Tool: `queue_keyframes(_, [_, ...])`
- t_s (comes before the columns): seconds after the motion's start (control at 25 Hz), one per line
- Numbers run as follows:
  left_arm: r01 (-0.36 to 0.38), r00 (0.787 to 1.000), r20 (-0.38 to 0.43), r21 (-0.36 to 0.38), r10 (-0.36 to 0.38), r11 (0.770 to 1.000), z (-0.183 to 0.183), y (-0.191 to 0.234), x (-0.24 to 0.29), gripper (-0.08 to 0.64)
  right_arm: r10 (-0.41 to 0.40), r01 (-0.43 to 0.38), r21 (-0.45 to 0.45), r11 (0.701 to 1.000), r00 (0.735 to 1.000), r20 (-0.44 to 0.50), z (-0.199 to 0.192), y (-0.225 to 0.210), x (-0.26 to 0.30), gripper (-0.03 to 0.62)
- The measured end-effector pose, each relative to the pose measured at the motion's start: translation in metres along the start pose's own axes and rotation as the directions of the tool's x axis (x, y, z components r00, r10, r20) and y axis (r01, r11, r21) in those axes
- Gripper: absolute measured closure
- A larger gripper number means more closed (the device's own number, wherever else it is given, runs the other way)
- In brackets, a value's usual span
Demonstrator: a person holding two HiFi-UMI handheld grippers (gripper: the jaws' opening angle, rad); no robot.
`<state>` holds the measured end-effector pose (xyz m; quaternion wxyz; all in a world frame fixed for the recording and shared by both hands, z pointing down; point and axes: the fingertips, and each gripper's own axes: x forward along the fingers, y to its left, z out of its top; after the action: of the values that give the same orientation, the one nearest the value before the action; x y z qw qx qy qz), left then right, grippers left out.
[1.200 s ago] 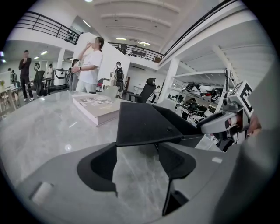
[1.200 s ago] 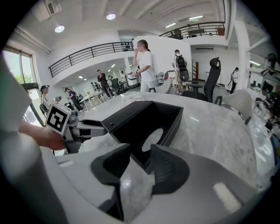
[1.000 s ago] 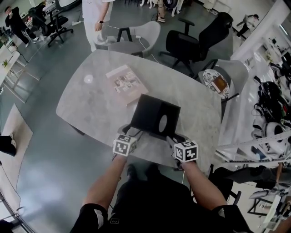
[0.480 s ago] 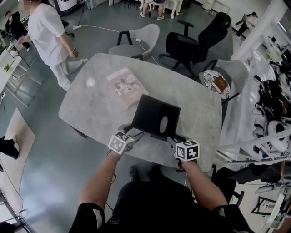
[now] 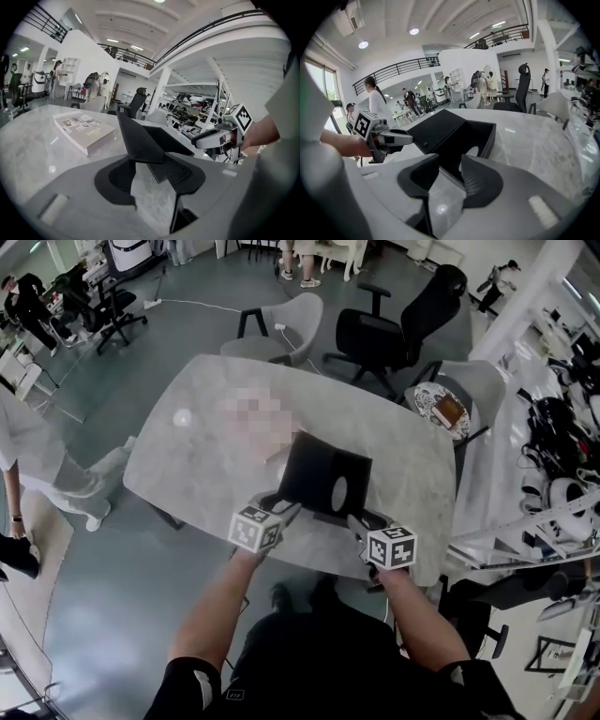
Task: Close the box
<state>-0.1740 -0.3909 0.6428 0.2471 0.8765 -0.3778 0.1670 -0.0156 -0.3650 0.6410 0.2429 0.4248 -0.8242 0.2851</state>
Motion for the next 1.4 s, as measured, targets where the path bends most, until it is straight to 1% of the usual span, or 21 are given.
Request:
queue_keyframes(0.08, [-0.006, 1.0, 0.027, -0.013, 0.006, 1.0, 0.009, -0.003, -0.003, 0.379, -0.005, 0.005, -0.01, 1.0, 1.0, 0.026, 0.006, 0.007, -0.007, 0.443])
queue_keyframes(0.16, [-0.012, 0.999, 0.051, -0.045, 0.015, 0.999, 0.017, -0.004, -0.006, 0.413, -0.011, 0.012, -0.02, 1.0, 0.999, 0.043, 0.011, 0.013, -0.014, 0.443])
queue_keyframes(0.24, [-0.015, 0.998, 0.055, -0.061, 0.018, 0.998, 0.022, -0.008, -0.007, 0.448, -0.02, 0.022, -0.02, 1.0, 0.998, 0.059, 0.011, 0.021, -0.022, 0.443])
queue_keyframes(0.44, [-0.014, 0.999, 0.045, 0.03, 0.013, 0.999, 0.033, -0.026, -0.007, 0.471, -0.032, 0.035, -0.024, 0.999, 0.992, 0.12, 0.022, 0.036, -0.046, 0.443])
queue_keyframes(0.64, [-0.049, 0.997, 0.061, 0.045, 0.047, 0.998, 0.035, -0.037, -0.004, 0.482, -0.021, 0.031, -0.051, 0.998, 0.983, 0.183, 0.044, 0.032, -0.064, 0.443])
queue_keyframes(0.72, [-0.066, 0.997, 0.053, 0.085, 0.061, 0.994, 0.037, -0.046, -0.002, 0.488, -0.009, 0.02, -0.057, 0.998, 0.98, 0.2, 0.051, 0.026, -0.067, 0.443])
queue_keyframes(0.84, [-0.078, 0.996, 0.049, 0.158, 0.071, 0.984, 0.047, -0.063, 0.007, 0.492, 0.021, -0.012, -0.046, 0.999, 0.977, 0.212, 0.055, 0.013, -0.068, 0.443])
queue_keyframes(0.92, [-0.095, 0.995, 0.042, 0.169, 0.09, 0.981, 0.049, -0.072, 0.011, 0.495, 0.05, -0.043, -0.033, 0.999, 0.972, 0.23, 0.058, 0.009, -0.073, 0.443])
queue_keyframes(1.04, [-0.128, 0.992, 0.04, 0.172, 0.123, 0.977, 0.051, -0.085, 0.018, 0.495, 0.097, -0.084, -0.061, 0.995, 0.962, 0.255, 0.065, 0.002, -0.083, 0.446])
queue_keyframes(1.16, [-0.176, 0.984, 0.038, 0.186, 0.172, 0.967, 0.053, -0.094, 0.026, 0.494, 0.141, -0.125, -0.075, 0.989, 0.956, 0.258, 0.067, -0.009, -0.092, 0.446])
queue_keyframes(1.28, [-0.211, 0.977, 0.018, 0.231, 0.212, 0.95, 0.052, -0.107, 0.036, 0.491, 0.165, -0.152, -0.066, 0.986, 0.949, 0.268, 0.067, -0.025, -0.103, 0.446])
queue_keyframes(1.4, [-0.213, 0.974, -0.012, 0.268, 0.224, 0.939, 0.048, -0.123, 0.048, 0.477, 0.174, -0.165, -0.057, 0.985, 0.947, 0.271, 0.064, -0.043, -0.113, 0.446])
